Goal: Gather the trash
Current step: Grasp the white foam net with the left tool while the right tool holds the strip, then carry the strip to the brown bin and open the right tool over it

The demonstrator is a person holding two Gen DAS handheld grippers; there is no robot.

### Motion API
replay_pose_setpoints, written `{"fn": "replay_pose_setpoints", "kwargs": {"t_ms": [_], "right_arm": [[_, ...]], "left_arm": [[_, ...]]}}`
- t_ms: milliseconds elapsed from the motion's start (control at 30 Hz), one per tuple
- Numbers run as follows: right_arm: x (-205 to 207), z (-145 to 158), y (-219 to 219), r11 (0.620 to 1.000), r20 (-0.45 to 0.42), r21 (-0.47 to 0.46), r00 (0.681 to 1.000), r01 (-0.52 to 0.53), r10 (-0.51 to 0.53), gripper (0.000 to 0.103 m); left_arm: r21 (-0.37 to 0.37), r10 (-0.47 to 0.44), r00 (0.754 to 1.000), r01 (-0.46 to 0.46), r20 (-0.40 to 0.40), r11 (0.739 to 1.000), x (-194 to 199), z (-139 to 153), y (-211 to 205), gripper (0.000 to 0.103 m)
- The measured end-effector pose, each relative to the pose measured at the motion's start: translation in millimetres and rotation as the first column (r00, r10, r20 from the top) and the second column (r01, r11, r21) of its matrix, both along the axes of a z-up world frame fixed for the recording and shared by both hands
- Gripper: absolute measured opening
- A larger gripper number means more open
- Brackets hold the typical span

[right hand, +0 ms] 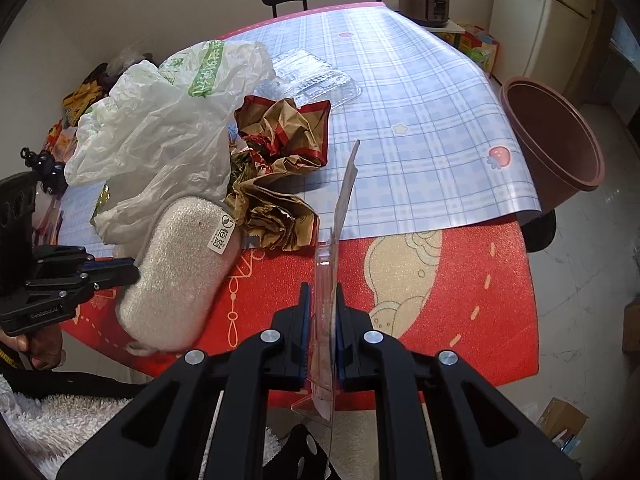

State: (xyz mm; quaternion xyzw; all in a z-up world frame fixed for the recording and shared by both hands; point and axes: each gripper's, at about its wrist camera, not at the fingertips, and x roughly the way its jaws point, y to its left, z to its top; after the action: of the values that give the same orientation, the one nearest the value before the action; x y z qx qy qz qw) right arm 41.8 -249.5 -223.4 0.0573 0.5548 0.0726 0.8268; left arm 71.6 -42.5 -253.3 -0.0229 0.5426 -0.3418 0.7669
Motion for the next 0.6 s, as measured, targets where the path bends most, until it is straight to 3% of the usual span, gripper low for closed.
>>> {"fn": "replay_pose_setpoints", "kwargs": {"t_ms": [367, 600], "right_arm": [[-19.9, 25.1, -5.7, 0.995, 0.058, -0.024, 0.993, 0.102, -0.1, 0.011], [-14.0, 52.1, -5.5, 0.99, 0.123, -0.043, 0.984, 0.134, -0.128, 0.011]], "left_arm": [[-0.068, -0.092, 0.983, 0.104, 0.158, 0.992, 6.8, 37.6, -12.7, 0.009], [-0.156, -0.074, 0.965, 0.116, 0.251, 0.981, 10.3, 74.4, -8.0, 0.009]]}}
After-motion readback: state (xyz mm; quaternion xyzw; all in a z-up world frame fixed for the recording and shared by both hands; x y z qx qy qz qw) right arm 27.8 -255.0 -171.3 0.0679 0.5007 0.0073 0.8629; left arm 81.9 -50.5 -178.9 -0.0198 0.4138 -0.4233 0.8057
